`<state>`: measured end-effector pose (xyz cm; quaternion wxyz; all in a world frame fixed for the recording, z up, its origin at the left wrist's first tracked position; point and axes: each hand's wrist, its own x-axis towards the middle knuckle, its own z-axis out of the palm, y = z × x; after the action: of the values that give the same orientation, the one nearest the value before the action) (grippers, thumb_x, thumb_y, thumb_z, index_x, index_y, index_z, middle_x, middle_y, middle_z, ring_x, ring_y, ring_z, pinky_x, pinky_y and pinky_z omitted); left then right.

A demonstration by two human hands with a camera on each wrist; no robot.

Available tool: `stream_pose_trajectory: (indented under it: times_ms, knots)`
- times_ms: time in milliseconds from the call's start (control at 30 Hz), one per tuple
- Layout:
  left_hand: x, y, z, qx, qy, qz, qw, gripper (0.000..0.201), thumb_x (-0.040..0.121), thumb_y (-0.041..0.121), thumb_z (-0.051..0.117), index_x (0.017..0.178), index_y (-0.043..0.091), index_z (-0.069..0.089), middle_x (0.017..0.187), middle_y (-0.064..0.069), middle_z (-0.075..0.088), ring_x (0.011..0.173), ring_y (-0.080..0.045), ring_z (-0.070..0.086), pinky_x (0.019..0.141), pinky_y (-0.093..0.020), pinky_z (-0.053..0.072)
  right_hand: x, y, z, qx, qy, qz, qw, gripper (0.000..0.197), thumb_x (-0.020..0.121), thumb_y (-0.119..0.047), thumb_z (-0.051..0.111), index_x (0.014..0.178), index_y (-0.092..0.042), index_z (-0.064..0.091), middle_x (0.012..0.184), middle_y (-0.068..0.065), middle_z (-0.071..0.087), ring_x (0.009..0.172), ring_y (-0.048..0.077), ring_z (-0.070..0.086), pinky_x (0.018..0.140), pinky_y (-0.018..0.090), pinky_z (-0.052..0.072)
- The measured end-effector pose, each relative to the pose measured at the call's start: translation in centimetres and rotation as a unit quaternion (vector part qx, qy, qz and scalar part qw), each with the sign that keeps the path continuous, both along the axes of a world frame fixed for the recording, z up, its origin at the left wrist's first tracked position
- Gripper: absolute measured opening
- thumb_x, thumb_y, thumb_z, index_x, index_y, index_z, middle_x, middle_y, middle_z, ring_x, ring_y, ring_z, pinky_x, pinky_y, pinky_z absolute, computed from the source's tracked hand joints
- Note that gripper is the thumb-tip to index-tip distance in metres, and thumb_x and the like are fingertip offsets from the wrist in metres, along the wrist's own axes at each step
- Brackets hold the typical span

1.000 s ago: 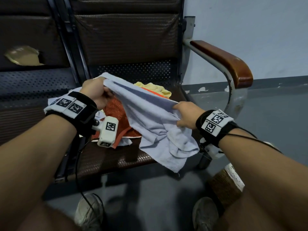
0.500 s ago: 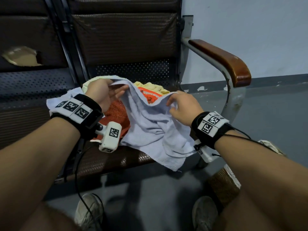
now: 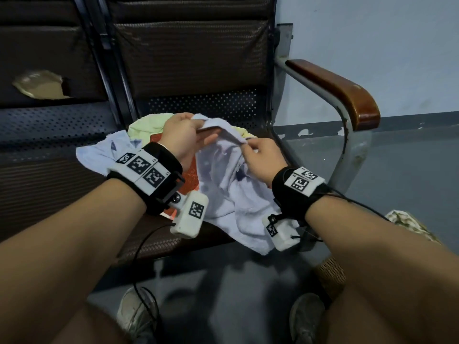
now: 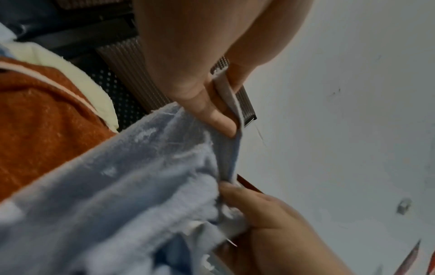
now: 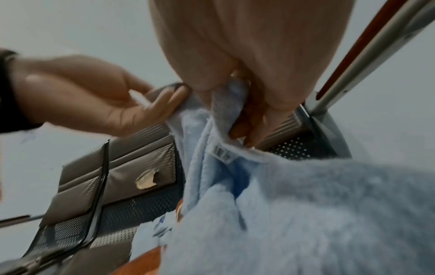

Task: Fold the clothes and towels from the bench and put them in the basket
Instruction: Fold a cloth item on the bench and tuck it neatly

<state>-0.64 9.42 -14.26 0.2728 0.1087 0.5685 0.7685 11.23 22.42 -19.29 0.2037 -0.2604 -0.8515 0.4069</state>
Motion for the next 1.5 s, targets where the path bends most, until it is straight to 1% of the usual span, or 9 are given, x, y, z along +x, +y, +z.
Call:
stream_pose_trajectory:
  times_ms: [300,433,567,800,933,1067,1200,1400,1500]
  knots:
    - [-1.3,-0.2,-0.7,-0.052,0.036,0.072,0.995,0.025,0.098,-0.002,0.04,0.092,0.012,0.059,0.086,-0.01,0.065,0.07,-0.017,0.065,0.053,-0.024,0.053,0.0,-0.2,1.2,-0.014,0.0,0.034,0.999,0.054,0.09,-0.062,0.058,0.072,-0.012,0.066,0.062,-0.006,0.058,0.06,0.01,0.052,0.062,0.028,0.042]
    - [-2.9,-0.4,-0.1,-0.091,0.076,0.085,0.989,0.024,0.098,0.004,0.042,0.093,0.022,0.057,0.083,0.002,0.057,0.071,-0.012,0.057,0.06,-0.023,0.05,0.7,0.9,0.6,0.173,-0.145,0.068,0.972,0.02,0.082,-0.032,0.072,0.093,-0.015,0.069,0.081,0.002,0.067,0.075,0.021,0.063,0.062,0.027,0.039]
    - [-5.0,-1.8,0.0,-0.053,0.037,0.139,0.988,0.016,0.1,0.006,0.045,0.109,0.013,0.056,0.095,-0.005,0.061,0.087,-0.019,0.061,0.066,-0.024,0.055,2.2,2.7,0.0,0.178,-0.221,0.025,0.959,0.023,0.088,-0.019,0.062,0.068,-0.013,0.053,0.065,0.001,0.054,0.06,0.02,0.052,0.057,0.026,0.035]
    - [-5.0,-2.6,-1.3,-0.072,0.032,0.188,0.979,0.018,0.099,-0.003,0.047,0.105,0.005,0.062,0.114,-0.022,0.065,0.099,-0.028,0.066,0.071,-0.023,0.058,3.0,3.8,0.2,-0.023,-0.057,0.01,0.998,0.02,0.096,-0.02,0.058,0.089,-0.009,0.072,0.076,0.007,0.065,0.069,0.018,0.058,0.065,0.031,0.046]
    - [-5.9,-3.3,-1.8,-0.082,0.035,0.213,0.973,0.015,0.1,0.002,0.05,0.108,0.004,0.063,0.091,-0.012,0.065,0.076,-0.021,0.065,0.063,-0.022,0.059,3.2,4.6,0.6,0.077,-0.026,-0.019,0.996,0.02,0.087,-0.038,0.075,0.074,-0.024,0.07,0.066,-0.011,0.065,0.063,0.0,0.056,0.058,0.014,0.041]
    - [-6.6,-3.7,-1.9,-0.091,0.009,0.17,0.981,0.026,0.099,0.003,0.049,0.084,0.01,0.069,0.075,-0.007,0.066,0.062,-0.016,0.062,0.056,-0.021,0.052,3.5,4.5,0.6,0.125,-0.078,0.033,0.989,0.046,0.1,-0.029,0.052,0.056,-0.017,0.045,0.049,-0.007,0.041,0.045,0.007,0.039,0.046,0.02,0.03]
    - [-5.7,-3.4,-1.0,-0.095,-0.052,0.044,0.993,0.013,0.098,0.017,0.054,0.097,0.012,0.066,0.094,-0.004,0.069,0.09,-0.021,0.067,0.084,-0.032,0.056,3.2,4.4,1.0,0.169,-0.114,0.06,0.977,0.028,0.1,-0.018,0.042,0.074,-0.014,0.052,0.071,0.003,0.058,0.066,0.018,0.052,0.061,0.031,0.036]
    - [-5.7,-3.9,-0.1,-0.109,0.03,0.04,0.993,0.008,0.089,0.014,0.066,0.082,0.018,0.064,0.074,-0.004,0.064,0.058,-0.017,0.061,0.047,-0.022,0.047,4.0,5.7,1.9,0.174,-0.105,-0.022,0.979,0.003,0.084,-0.016,0.065,0.086,-0.019,0.064,0.084,0.002,0.068,0.079,0.021,0.061,0.07,0.026,0.042]
    - [-7.0,-5.0,-0.8,-0.177,0.124,0.053,0.975,0.02,0.081,0.003,0.071,0.073,0.02,0.062,0.07,-0.007,0.058,0.057,-0.02,0.053,0.051,-0.026,0.041,4.8,6.1,2.3,0.092,-0.012,-0.027,0.995,0.006,0.082,-0.021,0.076,0.08,-0.021,0.07,0.074,-0.001,0.07,0.068,0.011,0.062,0.065,0.023,0.047]
